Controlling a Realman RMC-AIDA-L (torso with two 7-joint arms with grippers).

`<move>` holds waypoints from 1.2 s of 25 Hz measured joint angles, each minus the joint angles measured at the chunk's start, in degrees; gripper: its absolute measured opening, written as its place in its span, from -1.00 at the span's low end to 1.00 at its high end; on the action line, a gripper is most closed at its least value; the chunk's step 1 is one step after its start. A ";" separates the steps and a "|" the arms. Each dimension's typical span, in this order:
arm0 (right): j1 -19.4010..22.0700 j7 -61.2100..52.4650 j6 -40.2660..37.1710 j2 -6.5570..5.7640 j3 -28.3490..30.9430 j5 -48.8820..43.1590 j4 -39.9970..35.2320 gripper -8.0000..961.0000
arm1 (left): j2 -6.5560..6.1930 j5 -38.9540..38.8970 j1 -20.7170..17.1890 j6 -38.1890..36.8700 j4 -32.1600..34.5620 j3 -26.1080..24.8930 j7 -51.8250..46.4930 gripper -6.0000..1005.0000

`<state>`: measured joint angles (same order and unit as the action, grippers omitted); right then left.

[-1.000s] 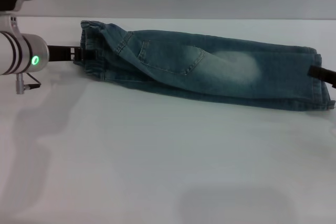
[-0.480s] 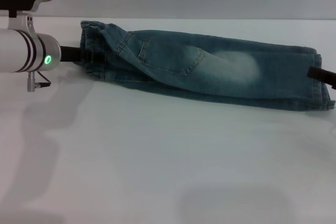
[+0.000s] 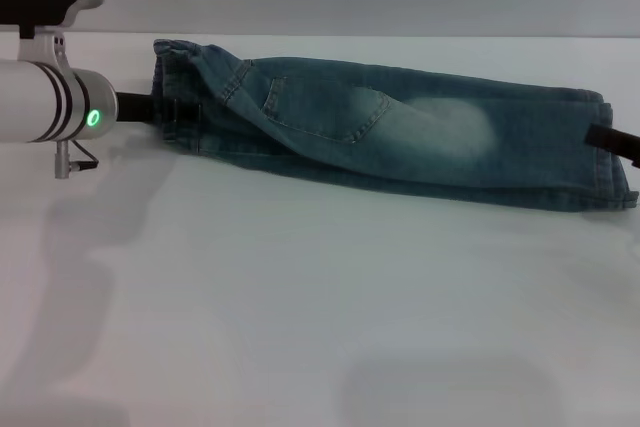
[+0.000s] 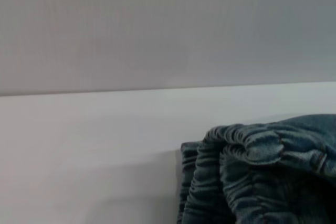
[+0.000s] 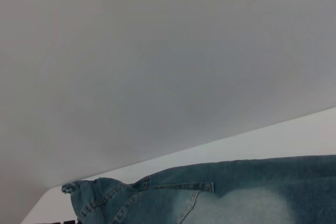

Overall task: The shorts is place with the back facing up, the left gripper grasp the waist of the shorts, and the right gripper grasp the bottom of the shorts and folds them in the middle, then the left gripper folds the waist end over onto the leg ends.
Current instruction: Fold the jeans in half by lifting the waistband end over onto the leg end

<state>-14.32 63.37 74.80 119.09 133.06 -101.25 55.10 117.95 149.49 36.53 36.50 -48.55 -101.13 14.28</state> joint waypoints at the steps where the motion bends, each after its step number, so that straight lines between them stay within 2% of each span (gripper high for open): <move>1: 0.00 0.00 0.03 0.00 0.00 0.02 0.00 -0.98 | 0.00 0.01 0.24 -0.15 0.49 -0.04 0.01 0.70; 30: -0.74 -0.28 0.17 -0.13 0.01 0.01 0.01 -0.98 | -0.27 0.23 2.30 -4.85 5.72 -0.31 0.05 0.69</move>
<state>-15.06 63.09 74.97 118.96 133.07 -101.24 55.10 117.68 149.72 38.82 31.66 -42.83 -101.44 14.33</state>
